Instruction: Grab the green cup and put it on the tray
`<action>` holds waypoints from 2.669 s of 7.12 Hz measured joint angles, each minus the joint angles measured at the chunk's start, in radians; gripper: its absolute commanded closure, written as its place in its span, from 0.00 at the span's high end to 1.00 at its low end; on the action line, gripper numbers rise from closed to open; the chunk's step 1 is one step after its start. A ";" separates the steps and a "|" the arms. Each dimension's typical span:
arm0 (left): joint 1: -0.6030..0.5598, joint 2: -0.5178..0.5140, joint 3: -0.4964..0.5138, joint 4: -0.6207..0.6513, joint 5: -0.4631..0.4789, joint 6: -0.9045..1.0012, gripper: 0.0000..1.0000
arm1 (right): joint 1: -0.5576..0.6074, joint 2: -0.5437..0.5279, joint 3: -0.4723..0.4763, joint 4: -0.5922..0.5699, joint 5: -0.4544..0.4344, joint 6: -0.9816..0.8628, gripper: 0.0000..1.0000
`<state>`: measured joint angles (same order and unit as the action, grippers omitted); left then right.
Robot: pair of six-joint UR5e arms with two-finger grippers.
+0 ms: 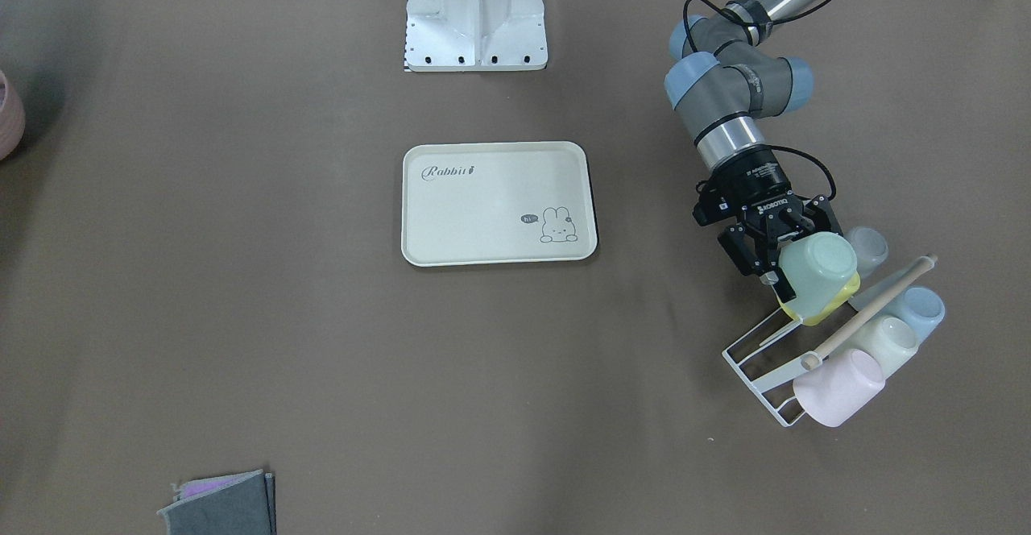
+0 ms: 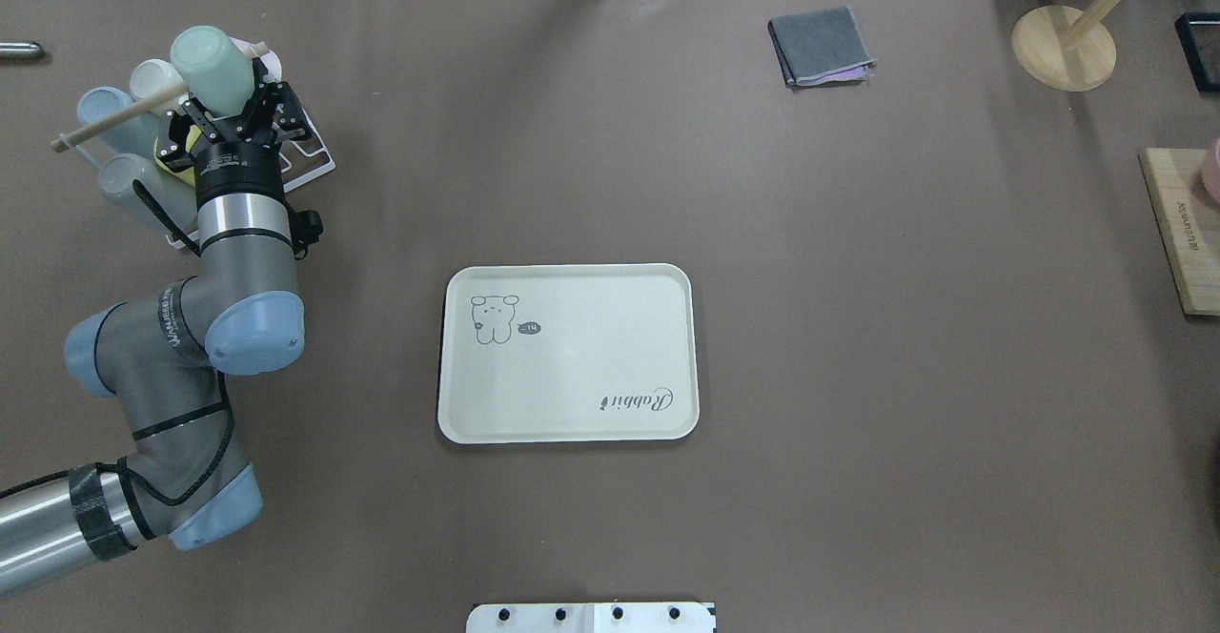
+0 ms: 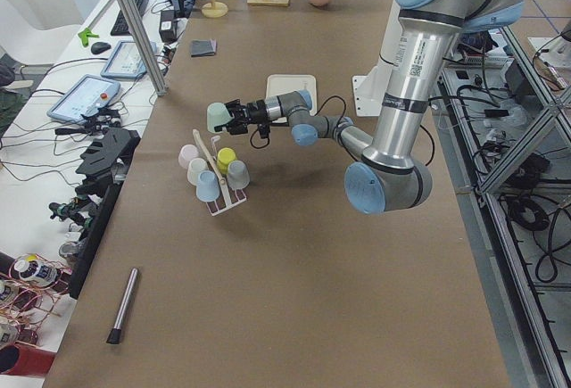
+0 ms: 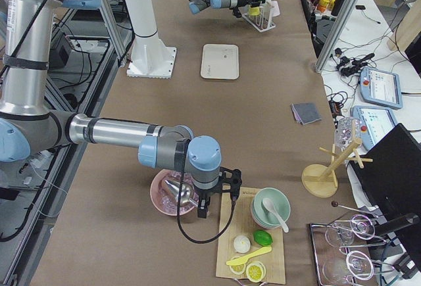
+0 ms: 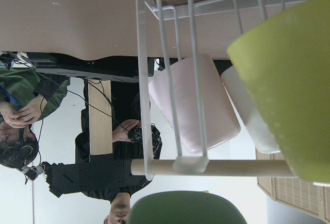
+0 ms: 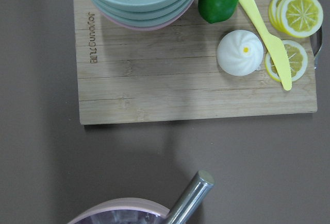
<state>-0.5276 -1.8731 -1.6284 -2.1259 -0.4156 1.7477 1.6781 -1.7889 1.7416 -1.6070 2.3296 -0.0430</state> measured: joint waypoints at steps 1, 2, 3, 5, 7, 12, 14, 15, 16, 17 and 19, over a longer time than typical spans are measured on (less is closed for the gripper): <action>0.001 -0.002 -0.024 -0.007 0.000 0.005 0.57 | 0.000 -0.002 -0.009 0.000 0.027 0.000 1.00; 0.004 -0.004 -0.037 -0.044 -0.002 0.007 0.57 | 0.001 -0.004 -0.015 0.000 0.052 0.000 1.00; 0.008 -0.005 -0.042 -0.101 -0.005 0.019 0.52 | 0.001 -0.009 -0.016 0.001 0.075 0.000 1.00; 0.026 -0.017 -0.049 -0.243 -0.026 0.068 0.40 | 0.004 -0.014 -0.021 0.003 0.087 -0.001 1.00; 0.043 -0.041 -0.060 -0.404 -0.180 0.079 0.38 | 0.058 -0.038 -0.020 0.002 0.068 -0.002 1.00; 0.063 -0.106 -0.083 -0.700 -0.627 -0.163 0.23 | 0.098 -0.078 -0.019 0.003 0.058 0.000 1.00; 0.078 -0.137 -0.079 -0.705 -0.756 -0.458 0.19 | 0.098 -0.079 -0.025 0.003 0.052 0.005 1.00; 0.092 -0.143 -0.076 -0.703 -0.807 -0.627 0.18 | 0.098 -0.076 -0.031 0.003 0.054 0.008 1.00; 0.109 -0.148 -0.060 -0.695 -0.885 -0.914 0.18 | 0.098 -0.072 -0.041 0.004 0.055 0.009 1.00; 0.124 -0.157 -0.033 -0.693 -0.955 -1.172 0.17 | 0.098 -0.068 -0.048 0.017 0.054 0.008 1.00; 0.138 -0.176 0.021 -0.704 -1.061 -1.540 0.17 | 0.098 -0.071 -0.064 0.086 0.042 0.003 1.00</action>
<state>-0.3898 -2.0489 -1.6074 -2.8301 -1.4762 0.2077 1.7764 -1.8601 1.6779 -1.5208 2.3714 -0.0405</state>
